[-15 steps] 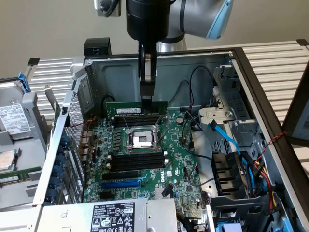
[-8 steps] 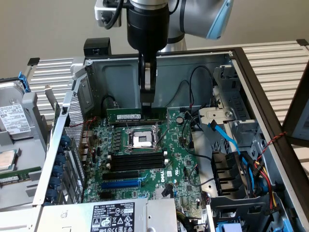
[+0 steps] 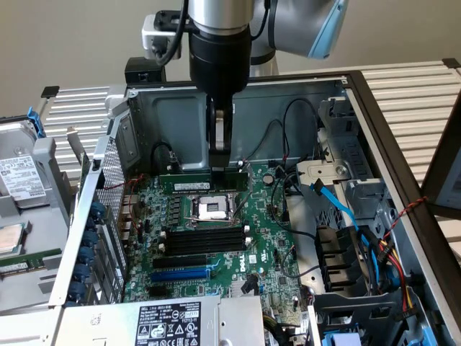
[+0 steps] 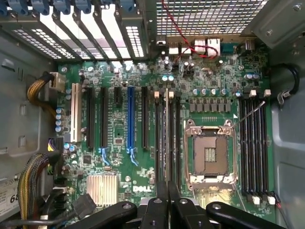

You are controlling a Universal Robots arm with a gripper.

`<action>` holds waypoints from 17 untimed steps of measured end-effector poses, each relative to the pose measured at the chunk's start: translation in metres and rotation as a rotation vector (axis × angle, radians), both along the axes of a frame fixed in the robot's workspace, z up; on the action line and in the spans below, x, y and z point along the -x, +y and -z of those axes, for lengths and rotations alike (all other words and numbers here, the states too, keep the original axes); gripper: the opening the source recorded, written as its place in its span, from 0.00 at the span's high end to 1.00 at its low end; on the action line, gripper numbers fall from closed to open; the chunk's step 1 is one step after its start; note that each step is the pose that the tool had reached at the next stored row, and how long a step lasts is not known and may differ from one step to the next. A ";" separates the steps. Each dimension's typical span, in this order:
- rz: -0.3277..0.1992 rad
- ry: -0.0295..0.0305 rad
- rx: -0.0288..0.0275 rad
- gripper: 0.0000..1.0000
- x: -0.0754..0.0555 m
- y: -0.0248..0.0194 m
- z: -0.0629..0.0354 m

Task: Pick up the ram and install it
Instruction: 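Insert the ram into the slot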

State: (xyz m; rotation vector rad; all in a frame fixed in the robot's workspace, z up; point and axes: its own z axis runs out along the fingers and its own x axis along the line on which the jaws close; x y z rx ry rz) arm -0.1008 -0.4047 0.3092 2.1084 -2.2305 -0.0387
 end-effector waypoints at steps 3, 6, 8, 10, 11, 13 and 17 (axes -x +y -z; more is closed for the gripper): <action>-0.001 0.0000 -0.0001 0.88 0.000 -0.0015 0.0055; -0.001 0.0001 0.0001 0.88 0.001 -0.0031 0.0110; -0.002 0.0000 -0.0001 0.88 0.001 -0.0041 0.0147; -0.002 0.0000 0.0000 0.88 0.001 -0.0052 0.0183; -0.002 0.0000 0.0000 0.88 0.001 -0.0058 0.0202; -0.002 -0.0001 -0.0001 0.88 0.001 -0.0070 0.0237; -0.002 0.0000 0.0000 0.88 0.002 -0.0093 0.0310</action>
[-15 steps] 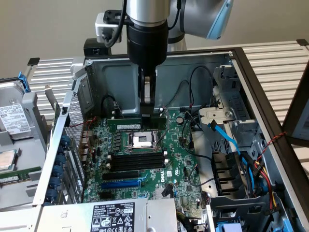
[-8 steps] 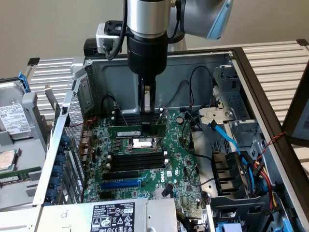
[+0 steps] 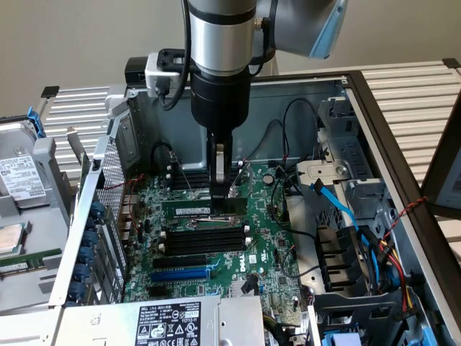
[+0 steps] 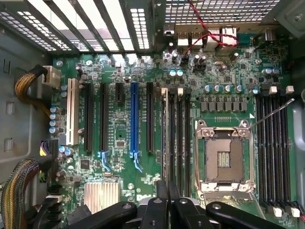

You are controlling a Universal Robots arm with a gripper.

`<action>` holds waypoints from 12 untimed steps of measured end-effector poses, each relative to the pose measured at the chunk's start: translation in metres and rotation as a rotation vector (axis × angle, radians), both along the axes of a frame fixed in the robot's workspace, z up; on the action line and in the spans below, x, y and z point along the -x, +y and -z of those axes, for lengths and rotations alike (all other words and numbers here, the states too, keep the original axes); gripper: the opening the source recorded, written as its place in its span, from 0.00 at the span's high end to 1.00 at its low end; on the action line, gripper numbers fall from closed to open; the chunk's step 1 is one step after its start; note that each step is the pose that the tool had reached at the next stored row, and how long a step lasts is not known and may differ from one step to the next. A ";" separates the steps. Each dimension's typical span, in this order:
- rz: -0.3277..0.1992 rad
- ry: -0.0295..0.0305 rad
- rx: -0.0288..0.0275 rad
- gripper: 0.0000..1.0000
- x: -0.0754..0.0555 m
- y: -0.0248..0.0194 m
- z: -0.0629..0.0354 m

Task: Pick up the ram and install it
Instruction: 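Insert the ram into the slot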

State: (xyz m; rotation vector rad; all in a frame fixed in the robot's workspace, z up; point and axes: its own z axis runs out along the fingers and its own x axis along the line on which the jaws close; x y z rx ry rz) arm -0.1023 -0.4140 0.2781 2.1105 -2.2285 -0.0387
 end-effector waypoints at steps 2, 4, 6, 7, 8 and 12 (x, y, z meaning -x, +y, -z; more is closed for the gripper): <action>0.000 -0.0001 -0.0001 0.88 0.000 -0.0002 0.0036; 0.000 0.0000 0.0000 0.88 0.000 -0.0004 0.0073; 0.000 0.0000 0.0000 0.88 0.000 -0.0006 0.0109; 0.000 -0.0001 -0.0001 0.88 0.000 -0.0008 0.0127; 0.000 0.0000 0.0001 0.88 0.000 -0.0012 0.0146; 0.000 -0.0001 -0.0001 0.88 0.000 -0.0025 0.0219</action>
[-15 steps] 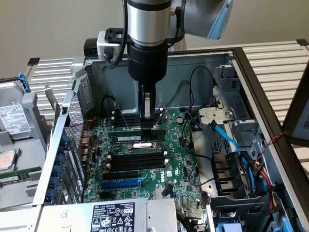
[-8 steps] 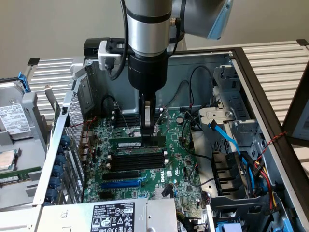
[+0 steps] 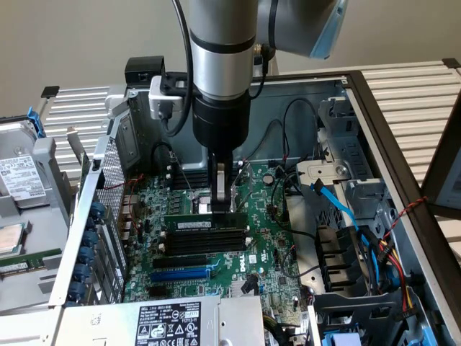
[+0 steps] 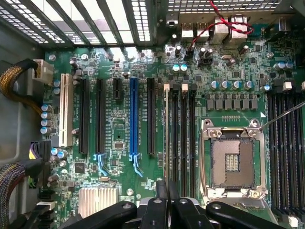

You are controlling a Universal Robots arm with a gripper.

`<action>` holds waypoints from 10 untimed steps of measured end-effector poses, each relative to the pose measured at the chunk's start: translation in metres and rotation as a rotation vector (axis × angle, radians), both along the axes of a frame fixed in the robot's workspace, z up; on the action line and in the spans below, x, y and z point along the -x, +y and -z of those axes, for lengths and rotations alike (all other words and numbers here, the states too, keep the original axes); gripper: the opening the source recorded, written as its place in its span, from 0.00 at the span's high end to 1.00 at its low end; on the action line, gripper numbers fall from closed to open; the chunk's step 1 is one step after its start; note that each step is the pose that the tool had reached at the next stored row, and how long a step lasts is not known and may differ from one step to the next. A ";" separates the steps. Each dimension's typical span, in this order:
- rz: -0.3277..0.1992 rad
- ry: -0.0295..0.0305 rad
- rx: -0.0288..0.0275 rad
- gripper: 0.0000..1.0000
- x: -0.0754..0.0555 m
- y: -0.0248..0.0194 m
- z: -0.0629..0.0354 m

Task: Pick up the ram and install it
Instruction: 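Insert the ram into the slot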

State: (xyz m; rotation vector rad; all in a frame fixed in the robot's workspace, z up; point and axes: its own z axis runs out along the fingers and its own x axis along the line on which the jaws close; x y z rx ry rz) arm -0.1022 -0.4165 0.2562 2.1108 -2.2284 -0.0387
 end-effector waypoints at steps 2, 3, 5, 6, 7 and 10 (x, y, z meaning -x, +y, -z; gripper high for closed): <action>0.000 0.0000 0.0001 0.88 0.000 -0.0010 0.0035; 0.000 -0.0001 -0.0001 0.88 0.000 -0.0014 0.0054; 0.001 -0.0008 -0.0017 0.88 0.000 -0.0014 0.0087; 0.002 -0.0010 -0.0032 0.88 0.000 -0.0015 0.0095; 0.005 -0.0009 -0.0043 0.88 0.000 -0.0015 0.0098; 0.017 -0.0011 -0.0071 0.88 0.000 -0.0008 0.0122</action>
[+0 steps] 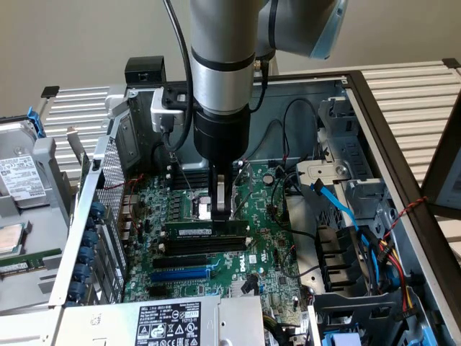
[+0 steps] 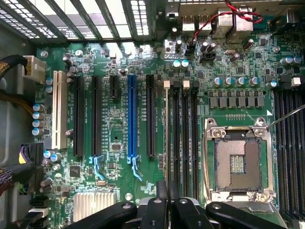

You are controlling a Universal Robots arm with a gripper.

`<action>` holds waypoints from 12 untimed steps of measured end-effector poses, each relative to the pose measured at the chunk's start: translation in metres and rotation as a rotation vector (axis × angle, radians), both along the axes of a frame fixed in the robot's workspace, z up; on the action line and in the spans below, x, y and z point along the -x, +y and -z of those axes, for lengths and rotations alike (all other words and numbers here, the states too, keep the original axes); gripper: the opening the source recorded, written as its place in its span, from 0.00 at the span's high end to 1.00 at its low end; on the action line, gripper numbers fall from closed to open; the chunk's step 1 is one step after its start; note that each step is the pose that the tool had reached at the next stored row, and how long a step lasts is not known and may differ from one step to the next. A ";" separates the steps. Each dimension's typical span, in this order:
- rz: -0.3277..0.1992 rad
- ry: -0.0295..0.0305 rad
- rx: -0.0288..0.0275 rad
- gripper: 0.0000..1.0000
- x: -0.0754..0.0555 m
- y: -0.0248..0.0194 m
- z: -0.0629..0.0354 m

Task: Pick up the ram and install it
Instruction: 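Insert the ram into the slot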

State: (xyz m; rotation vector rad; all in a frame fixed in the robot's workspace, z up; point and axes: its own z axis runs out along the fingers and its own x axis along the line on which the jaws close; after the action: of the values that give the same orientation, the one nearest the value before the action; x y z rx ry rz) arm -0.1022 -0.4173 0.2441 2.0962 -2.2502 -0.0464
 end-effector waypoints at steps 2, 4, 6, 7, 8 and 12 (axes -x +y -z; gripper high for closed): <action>0.001 0.0001 -0.0009 0.88 0.000 0.0009 0.0024; 0.001 0.0001 -0.0015 0.88 0.000 0.0025 0.0056; 0.001 0.0000 -0.0024 0.88 0.001 0.0045 0.0087; 0.001 0.0001 -0.0025 0.88 0.001 0.0051 0.0097; 0.001 0.0002 -0.0025 0.88 0.002 0.0053 0.0099; 0.001 0.0002 -0.0026 0.88 0.004 0.0054 0.0102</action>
State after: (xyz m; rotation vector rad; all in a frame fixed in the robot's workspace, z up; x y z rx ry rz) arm -0.1059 -0.4120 0.2338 2.0965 -2.2521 -0.0495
